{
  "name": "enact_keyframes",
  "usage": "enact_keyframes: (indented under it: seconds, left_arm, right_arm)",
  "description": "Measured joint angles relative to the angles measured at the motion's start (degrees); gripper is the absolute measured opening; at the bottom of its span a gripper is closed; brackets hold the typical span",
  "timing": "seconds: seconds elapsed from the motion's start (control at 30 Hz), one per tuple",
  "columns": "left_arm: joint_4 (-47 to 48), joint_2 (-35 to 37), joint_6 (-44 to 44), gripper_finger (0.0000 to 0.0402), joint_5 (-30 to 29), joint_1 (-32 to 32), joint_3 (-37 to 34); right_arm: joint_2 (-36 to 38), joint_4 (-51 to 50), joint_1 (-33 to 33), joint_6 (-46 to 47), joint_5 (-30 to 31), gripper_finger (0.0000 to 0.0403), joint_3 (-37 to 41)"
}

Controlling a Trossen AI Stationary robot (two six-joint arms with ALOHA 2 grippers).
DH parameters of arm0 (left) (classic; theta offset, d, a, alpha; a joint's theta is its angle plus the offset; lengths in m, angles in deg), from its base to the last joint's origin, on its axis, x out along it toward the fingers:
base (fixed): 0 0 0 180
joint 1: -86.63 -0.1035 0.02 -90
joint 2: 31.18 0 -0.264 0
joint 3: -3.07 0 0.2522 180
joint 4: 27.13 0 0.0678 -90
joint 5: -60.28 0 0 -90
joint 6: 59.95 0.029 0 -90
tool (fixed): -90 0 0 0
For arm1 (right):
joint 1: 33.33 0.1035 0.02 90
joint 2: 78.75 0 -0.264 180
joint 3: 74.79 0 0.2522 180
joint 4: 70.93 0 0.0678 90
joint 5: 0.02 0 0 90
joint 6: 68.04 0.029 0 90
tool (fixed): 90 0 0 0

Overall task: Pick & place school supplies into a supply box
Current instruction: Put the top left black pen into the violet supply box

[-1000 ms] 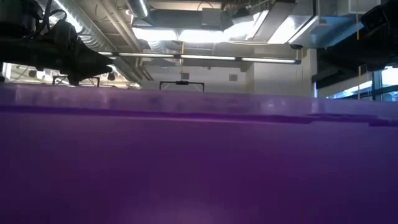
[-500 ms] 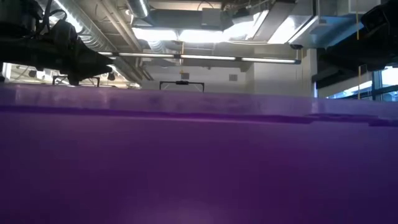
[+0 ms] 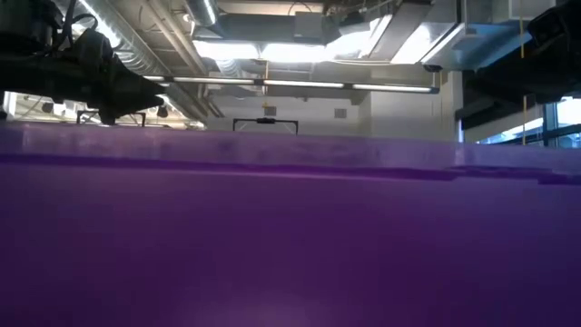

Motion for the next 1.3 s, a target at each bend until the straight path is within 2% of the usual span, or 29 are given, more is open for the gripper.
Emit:
enact_keyframes:
  seconds: [0.67,0.87,1.3]
  left_arm:
    - [-0.28,-0.01,0.01,0.0157,-0.28,0.0,0.0]
    - [-0.9,-0.02,0.0,0.0157,-0.28,0.0,-0.02]
    - [-0.92,-0.02,-0.02,0.0157,0.18,0.0,-0.02]
  right_arm:
    - [0.02,-0.11,0.0,-0.54,-0.01,0.0176,0.0]
    - [0.0,-0.03,-0.01,5.17,-0.01,0.0176,0.0]
    - [0.02,0.28,0.01,3.66,0.66,0.0176,0.0]
